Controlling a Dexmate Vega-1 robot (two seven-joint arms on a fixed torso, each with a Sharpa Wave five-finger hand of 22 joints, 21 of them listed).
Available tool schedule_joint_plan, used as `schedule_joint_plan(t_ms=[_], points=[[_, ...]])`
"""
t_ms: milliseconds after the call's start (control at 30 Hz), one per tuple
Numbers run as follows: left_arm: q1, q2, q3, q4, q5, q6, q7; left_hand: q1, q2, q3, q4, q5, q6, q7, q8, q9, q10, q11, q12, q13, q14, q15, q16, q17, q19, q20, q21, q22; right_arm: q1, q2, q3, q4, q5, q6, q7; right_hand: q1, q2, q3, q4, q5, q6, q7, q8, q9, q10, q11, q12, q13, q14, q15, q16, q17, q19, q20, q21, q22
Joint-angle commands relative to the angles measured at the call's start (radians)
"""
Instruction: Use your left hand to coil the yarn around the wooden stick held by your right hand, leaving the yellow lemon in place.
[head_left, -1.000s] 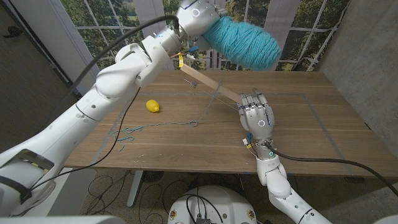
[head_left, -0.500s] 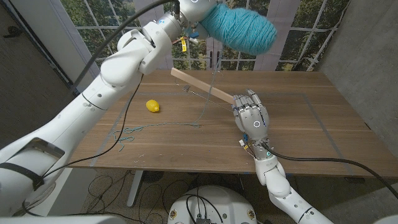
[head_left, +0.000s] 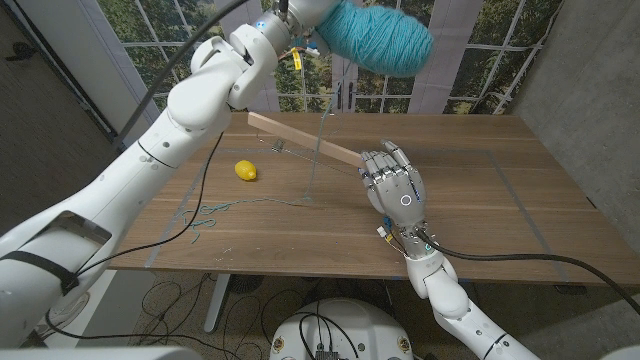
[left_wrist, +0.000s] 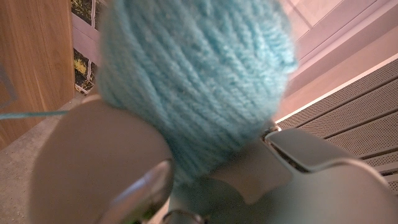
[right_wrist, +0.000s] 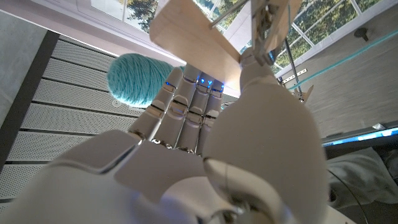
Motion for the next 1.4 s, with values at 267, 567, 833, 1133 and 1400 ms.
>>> schedule_joint_plan(t_ms=[267,567,833,1133,1400], points=[[0.062,0.048,-0.071,-0.064,0.039,0.108,-0.07,0.273,0.292,0.159,0.145,0.004,0.001,-0.001,0.006,0.003,0.033,-0.029,-0.004,0.014,0.187,-0.203,0.002,0.746,-0.009,-0.112,0.017,-0.007,-0.124,0.19,0.2,-0.058,-0.022,0.253,0.0,0.101,0.102,-0.004,0.004,0.005,0.165,-0.168,0.005,0.008,0.11,-0.121,-0.002,0.004,0.009,-0.108,-0.011,0.008,0.005,-0.153,0.015,0.002],[0.114,0.058,-0.131,-0.139,0.003,0.116,0.03,0.268,0.293,0.167,0.144,0.002,0.002,-0.003,0.007,0.003,0.036,-0.028,-0.011,0.008,0.191,-0.203,-0.003,0.743,-0.011,-0.112,0.028,-0.016,-0.072,0.07,0.094,-0.01,-0.022,0.027,0.0,0.102,0.102,-0.008,0.006,0.005,0.165,-0.168,0.005,0.01,0.111,-0.119,-0.004,0.006,0.011,-0.108,-0.02,0.012,0.003,-0.153,0.022,0.002],[0.123,0.034,-0.145,-0.182,-0.054,0.091,0.112,0.265,0.292,0.17,0.144,0.001,0.001,-0.005,0.008,0.006,0.036,-0.031,-0.011,0.012,0.196,-0.203,0.0,0.747,-0.011,-0.114,0.032,-0.022,-0.029,0.01,0.017,0.035,0.019,-0.064,0.0,0.106,0.102,-0.013,0.006,0.005,0.175,-0.174,0.007,0.011,0.113,-0.123,-0.005,0.008,0.017,-0.108,-0.027,0.018,0.0,-0.153,0.028,0.001],[0.168,0.031,-0.212,-0.255,-0.141,0.087,0.13,0.258,0.292,0.177,0.144,0.0,0.004,-0.006,0.007,0.003,0.037,-0.035,-0.01,0.017,0.196,-0.203,0.0,0.75,-0.013,-0.115,0.041,-0.027,-0.038,0.028,0.027,0.051,0.07,-0.11,0.0,0.108,0.103,-0.017,0.008,0.005,0.178,-0.174,0.006,0.009,0.112,-0.123,-0.007,0.01,0.021,-0.108,-0.033,0.024,-0.002,-0.153,0.035,0.001],[0.225,0.054,-0.272,-0.283,-0.167,0.088,0.171,0.253,0.292,0.184,0.143,-0.001,0.005,-0.006,0.007,0.002,0.036,-0.033,-0.013,0.018,0.199,-0.203,-0.003,0.747,-0.014,-0.116,0.049,-0.033,-0.054,0.067,0.063,0.06,0.097,-0.118,0.0,0.11,0.103,-0.021,0.008,0.006,0.18,-0.17,0.004,0.01,0.115,-0.12,-0.009,0.009,0.024,-0.108,-0.038,0.029,-0.003,-0.152,0.041,0.0]])
